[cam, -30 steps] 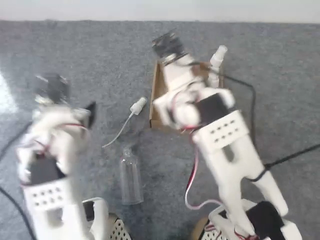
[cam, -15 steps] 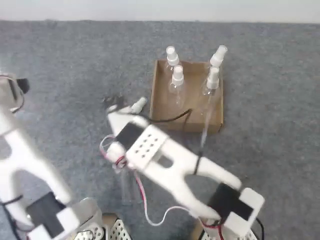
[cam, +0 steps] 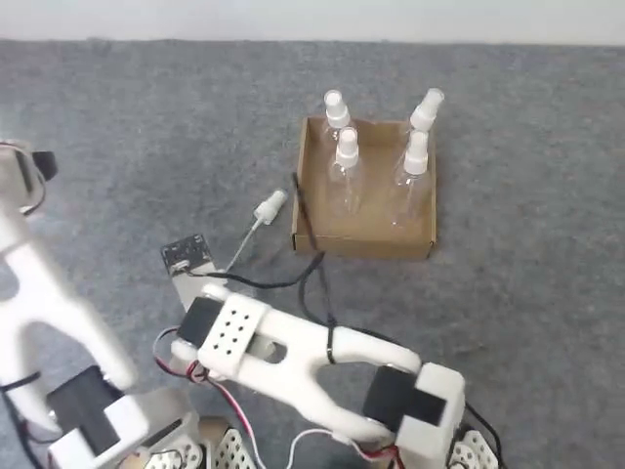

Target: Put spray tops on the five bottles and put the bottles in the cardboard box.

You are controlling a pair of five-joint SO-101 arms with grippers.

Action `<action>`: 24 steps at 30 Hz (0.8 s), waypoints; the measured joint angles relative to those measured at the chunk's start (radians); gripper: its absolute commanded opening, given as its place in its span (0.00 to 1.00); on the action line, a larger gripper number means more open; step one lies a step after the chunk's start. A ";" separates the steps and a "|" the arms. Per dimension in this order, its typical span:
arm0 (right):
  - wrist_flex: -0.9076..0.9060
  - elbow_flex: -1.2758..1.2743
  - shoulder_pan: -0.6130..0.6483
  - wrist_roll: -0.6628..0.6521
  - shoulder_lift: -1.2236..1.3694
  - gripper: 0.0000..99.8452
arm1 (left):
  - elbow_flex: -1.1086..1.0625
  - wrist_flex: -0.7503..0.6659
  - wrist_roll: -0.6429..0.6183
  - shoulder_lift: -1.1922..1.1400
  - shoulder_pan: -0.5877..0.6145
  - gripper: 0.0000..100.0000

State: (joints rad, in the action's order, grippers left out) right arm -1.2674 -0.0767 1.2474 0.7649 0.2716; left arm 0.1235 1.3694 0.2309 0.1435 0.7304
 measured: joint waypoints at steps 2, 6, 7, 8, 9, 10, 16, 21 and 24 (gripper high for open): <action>0.029 0.000 0.000 0.006 0.041 0.35 | 0.000 0.000 0.000 0.000 -0.002 0.26; 0.040 0.000 0.000 0.008 0.072 0.20 | 0.000 0.000 0.000 0.000 0.000 0.26; 0.041 0.000 0.000 0.008 0.071 0.16 | 0.000 0.000 0.000 0.000 0.000 0.26; 0.043 0.000 0.000 0.008 0.071 0.12 | 0.000 0.000 0.000 0.000 0.000 0.26; 0.046 0.000 0.000 0.008 0.071 0.08 | 0.000 0.000 0.000 0.000 0.000 0.26; 0.049 0.000 0.000 0.006 0.071 0.04 | 0.000 0.000 0.000 0.000 0.000 0.26; 0.048 0.000 -0.029 -0.140 0.071 0.01 | 0.000 0.000 0.000 0.000 0.000 0.26; -0.029 0.000 -0.075 -0.233 0.002 0.01 | 0.000 0.000 0.000 0.000 0.000 0.26; -0.098 0.000 -0.160 -0.279 -0.114 0.01 | 0.000 0.000 0.000 0.000 0.000 0.26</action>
State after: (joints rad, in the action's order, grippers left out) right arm -1.3656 -0.0767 1.0879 0.4856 0.1580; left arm 0.1235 1.3694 0.2309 0.1435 0.7304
